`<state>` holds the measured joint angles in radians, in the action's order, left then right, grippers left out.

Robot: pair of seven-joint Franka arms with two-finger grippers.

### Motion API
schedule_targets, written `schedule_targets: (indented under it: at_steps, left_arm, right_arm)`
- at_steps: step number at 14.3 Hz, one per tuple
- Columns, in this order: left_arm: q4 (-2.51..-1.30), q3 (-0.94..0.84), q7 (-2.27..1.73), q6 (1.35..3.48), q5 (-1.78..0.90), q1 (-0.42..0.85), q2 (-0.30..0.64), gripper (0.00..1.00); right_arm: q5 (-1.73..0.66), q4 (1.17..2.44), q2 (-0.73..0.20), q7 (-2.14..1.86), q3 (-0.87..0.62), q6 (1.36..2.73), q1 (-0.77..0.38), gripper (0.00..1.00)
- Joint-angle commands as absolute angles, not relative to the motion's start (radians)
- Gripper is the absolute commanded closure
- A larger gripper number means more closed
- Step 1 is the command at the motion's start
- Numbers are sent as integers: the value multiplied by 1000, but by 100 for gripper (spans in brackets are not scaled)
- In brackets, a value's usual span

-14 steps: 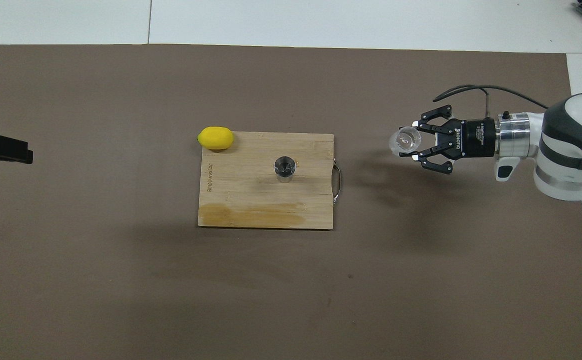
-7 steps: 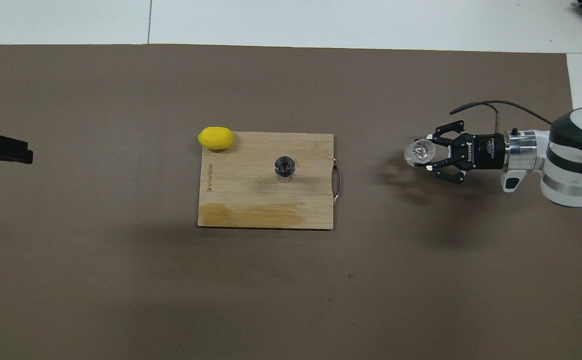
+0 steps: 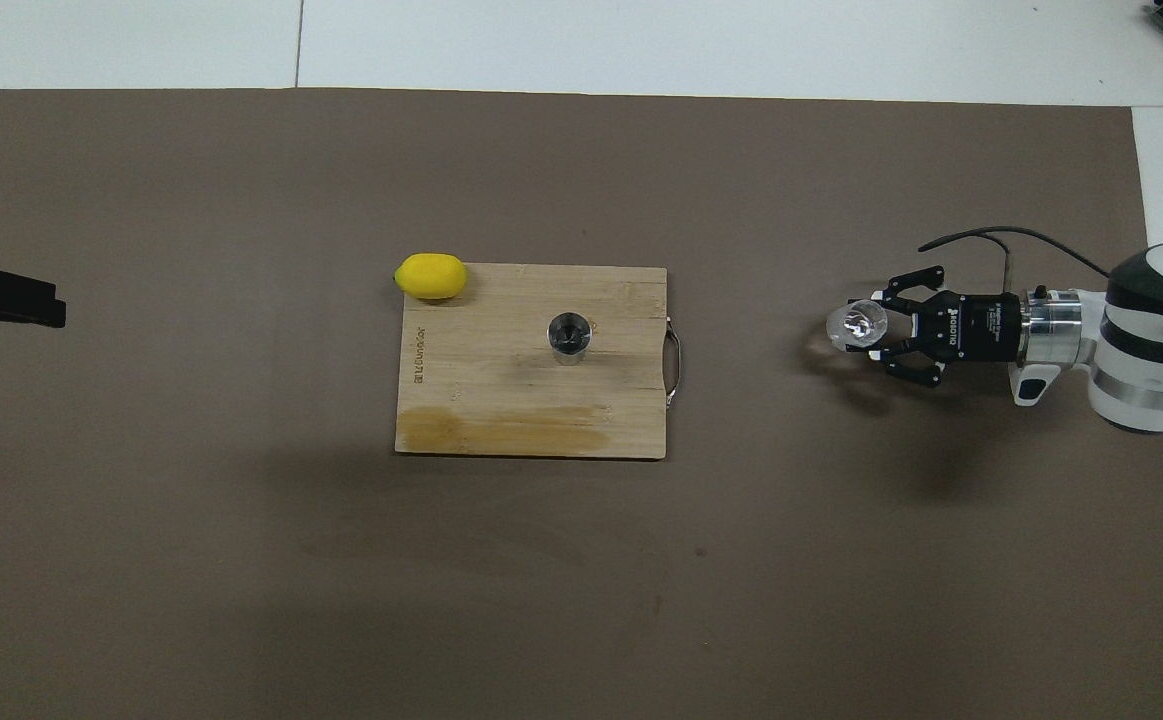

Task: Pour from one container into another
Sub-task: 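Lower the glass cup onto the table and open the right gripper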

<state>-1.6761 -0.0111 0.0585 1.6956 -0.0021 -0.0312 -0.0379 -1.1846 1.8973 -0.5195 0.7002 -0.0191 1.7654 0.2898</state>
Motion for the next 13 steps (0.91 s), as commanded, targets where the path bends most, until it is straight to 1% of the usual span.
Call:
schedule_targets:
  at_steps: [1,6,13]
  left_arm:
    - [-1664,-12,43,1683,15,-29,-41,0]
    - [-1664,-11,43,1681,15,-29,-41,0]
    - [-1664,-12,43,1683,15,-29,-43,0]
  right_arm:
    - [-1175,1904,-538,647,-35,1759,324,100]
    - [-1173,1916,-546,646,-35,1763,345,100]
    - [-1172,1916,-557,566,-35,1740,344,100]
